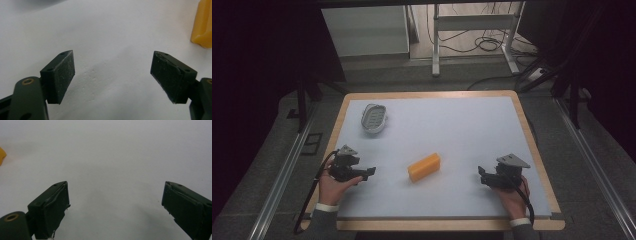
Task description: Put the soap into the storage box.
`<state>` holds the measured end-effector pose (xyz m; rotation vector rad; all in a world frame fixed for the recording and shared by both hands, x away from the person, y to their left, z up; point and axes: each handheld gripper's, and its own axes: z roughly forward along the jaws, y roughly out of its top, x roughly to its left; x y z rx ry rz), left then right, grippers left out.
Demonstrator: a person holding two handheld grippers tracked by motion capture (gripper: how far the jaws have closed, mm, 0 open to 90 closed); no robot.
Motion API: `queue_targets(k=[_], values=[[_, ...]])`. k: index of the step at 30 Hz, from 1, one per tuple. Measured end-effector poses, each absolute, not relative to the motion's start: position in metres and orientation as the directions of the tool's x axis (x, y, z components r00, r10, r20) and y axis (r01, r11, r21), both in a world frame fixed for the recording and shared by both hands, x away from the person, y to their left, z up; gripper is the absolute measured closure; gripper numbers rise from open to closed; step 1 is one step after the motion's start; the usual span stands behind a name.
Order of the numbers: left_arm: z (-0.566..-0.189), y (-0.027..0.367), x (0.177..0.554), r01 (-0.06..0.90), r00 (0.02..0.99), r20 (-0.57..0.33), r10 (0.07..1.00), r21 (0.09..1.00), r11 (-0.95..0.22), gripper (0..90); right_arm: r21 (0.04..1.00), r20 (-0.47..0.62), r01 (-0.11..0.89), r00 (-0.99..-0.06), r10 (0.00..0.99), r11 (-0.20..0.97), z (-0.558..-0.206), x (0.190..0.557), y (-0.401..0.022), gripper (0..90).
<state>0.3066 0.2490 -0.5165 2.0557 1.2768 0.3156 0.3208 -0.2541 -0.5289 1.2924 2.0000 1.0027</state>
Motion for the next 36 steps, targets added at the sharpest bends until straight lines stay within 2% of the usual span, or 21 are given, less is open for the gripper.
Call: queue_targets(k=[6, 9, 23, 36], values=[[-0.515, 0.246, 0.307, 0.694, 0.492, -0.142, 0.859, 0.660, -0.288, 21.3, 0.820, -0.057, 0.508, -0.387, 0.920, 0.264, -0.529, 0.321, -0.254, 7.7], [-0.506, 0.244, 0.307, 0.671, 0.478, -0.141, 0.867, 0.696, -0.256, 24.0, 0.825, -0.045, 0.508, -0.379, 0.924, 0.249, -0.529, 0.320, -0.255, 7.7], [-0.467, 0.228, 0.313, 0.648, 0.566, -0.114, 0.816, 0.674, -0.355, 24.7, 0.829, -0.026, 0.514, -0.358, 0.934, 0.220, -0.528, 0.320, -0.258, 7.7], [-0.453, 0.214, 0.321, 0.628, 0.608, -0.104, 0.787, 0.669, -0.397, 24.2, 0.840, -0.028, 0.500, -0.351, 0.936, 0.213, -0.528, 0.319, -0.258, 7.7]])
